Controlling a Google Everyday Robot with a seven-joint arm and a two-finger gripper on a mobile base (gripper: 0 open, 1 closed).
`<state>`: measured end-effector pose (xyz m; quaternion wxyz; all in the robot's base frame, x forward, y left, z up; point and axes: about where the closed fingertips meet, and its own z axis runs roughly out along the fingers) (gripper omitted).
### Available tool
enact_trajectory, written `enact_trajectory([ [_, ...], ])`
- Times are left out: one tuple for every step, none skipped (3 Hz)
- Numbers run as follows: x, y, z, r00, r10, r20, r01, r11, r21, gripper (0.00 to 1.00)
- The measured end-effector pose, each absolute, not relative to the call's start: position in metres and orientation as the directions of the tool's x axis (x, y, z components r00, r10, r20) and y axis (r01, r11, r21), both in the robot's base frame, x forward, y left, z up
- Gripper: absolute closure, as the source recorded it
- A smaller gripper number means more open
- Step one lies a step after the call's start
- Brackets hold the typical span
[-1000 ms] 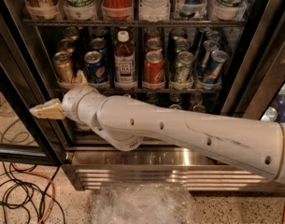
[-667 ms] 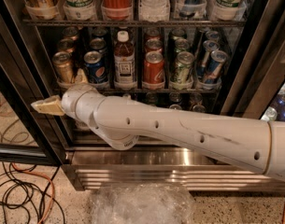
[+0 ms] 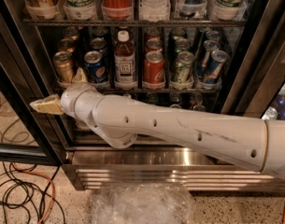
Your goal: Pick orange can from middle shelf of fridge
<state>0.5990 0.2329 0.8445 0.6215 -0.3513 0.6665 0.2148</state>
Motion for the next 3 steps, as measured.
enact_trajectory([
  [0.611,0.241,0.843,0.033,-0.204,-0.978,-0.734,0.660,-0.163,0.02],
  [0.628,0.245,0.843,0.057,-0.217,-0.974,-0.716,0.671,-0.192,0.03],
  [0.650,0.240,0.837,0.068,-0.257,-0.964,-0.678,0.697,-0.233,0.17],
])
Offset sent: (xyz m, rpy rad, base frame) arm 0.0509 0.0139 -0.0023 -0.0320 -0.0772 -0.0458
